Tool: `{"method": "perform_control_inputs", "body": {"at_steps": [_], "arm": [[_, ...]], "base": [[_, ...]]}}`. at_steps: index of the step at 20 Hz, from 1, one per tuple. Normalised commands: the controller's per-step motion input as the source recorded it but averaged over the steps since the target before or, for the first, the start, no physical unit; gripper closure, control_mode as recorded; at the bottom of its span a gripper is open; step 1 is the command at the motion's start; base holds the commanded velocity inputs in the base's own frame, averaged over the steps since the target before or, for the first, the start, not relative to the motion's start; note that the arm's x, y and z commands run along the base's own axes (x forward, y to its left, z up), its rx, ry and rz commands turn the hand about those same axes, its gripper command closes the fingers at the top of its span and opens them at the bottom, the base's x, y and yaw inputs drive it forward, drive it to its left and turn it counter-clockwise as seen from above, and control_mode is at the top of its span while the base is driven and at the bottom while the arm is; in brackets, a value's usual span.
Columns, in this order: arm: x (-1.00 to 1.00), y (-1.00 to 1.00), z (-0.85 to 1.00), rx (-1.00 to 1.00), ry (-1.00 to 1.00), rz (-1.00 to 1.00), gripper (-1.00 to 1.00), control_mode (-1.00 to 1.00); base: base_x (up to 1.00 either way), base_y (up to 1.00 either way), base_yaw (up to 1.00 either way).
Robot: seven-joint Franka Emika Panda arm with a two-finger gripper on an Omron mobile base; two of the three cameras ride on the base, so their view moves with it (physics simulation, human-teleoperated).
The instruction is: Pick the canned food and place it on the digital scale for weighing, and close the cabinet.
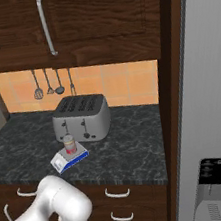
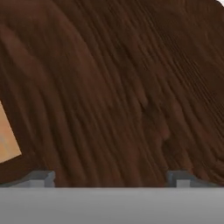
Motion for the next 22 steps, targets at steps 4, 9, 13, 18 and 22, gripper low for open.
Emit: {"method": "perform_control_inputs", "body": {"at_steps": [4, 9, 13, 18, 22], "arm": [[0.22, -0.99, 1.0, 0.09, 0.24, -0.05, -1.0, -1.0], [0.48, -0.99, 0.92, 0.09, 0.34, -0.03, -1.0, -1.0], [0.7, -0.84, 0.61, 0.07, 0.29, 0.0, -1.0, -1.0], [0.99, -0.65, 0.0, 0.06, 0.05, 0.02, -1.0, -1.0], [1.0, -0.6, 0.0, 0.07, 0.01, 0.05, -1.0, -1.0]], "base": [[0.0, 0.0, 0.0], [0.0, 0.0, 0.0], [0.0, 0.0, 0.0], [0.0, 0.0, 0.0], [0.0, 0.0, 0.0]]}}
